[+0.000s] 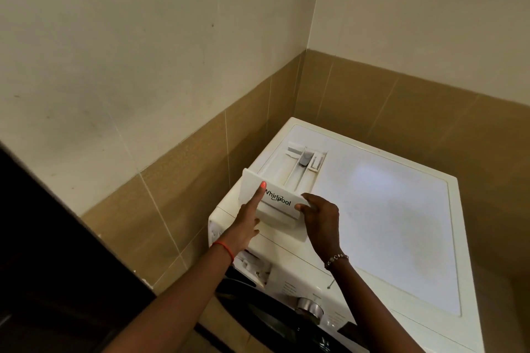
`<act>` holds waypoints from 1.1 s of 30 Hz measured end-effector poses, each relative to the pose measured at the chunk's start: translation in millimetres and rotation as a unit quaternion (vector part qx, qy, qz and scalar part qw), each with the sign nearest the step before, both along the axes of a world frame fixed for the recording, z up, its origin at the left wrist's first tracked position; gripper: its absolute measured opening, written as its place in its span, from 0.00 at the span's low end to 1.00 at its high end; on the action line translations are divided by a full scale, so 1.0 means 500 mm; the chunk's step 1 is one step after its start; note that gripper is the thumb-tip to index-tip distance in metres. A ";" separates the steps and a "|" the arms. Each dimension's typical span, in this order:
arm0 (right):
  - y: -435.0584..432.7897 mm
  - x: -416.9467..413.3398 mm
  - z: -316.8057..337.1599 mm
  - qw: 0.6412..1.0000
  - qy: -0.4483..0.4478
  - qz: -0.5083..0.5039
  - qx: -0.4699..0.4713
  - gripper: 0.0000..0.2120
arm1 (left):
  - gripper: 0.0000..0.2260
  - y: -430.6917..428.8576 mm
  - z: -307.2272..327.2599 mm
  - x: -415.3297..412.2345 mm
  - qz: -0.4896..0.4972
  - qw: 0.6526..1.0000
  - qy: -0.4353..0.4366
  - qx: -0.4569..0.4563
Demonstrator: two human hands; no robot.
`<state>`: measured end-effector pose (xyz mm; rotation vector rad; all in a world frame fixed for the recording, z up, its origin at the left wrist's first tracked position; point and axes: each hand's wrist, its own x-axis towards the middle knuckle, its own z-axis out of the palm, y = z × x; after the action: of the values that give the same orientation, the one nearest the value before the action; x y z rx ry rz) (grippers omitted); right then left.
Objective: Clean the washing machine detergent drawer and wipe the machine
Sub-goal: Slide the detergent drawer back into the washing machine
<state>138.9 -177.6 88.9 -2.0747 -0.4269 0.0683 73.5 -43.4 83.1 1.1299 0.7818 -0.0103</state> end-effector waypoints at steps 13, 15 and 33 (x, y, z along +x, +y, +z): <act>0.044 -0.127 0.029 0.996 -0.054 0.072 -0.011 0.11 | 0.23 -0.007 0.036 -0.081 0.119 0.986 -0.004 -0.115; 0.050 -0.150 0.027 0.993 -0.064 0.095 -0.013 0.11 | 0.24 0.000 0.035 -0.099 0.135 0.982 -0.003 -0.131; -0.004 -0.130 -0.148 0.975 -0.107 0.038 -0.193 0.27 | 0.15 0.107 -0.014 -0.353 0.187 0.978 -0.042 -0.077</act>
<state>74.1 -179.4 14.7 -2.4586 -0.6678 -0.0307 -103.0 10.2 76.0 0.8186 0.8927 0.2859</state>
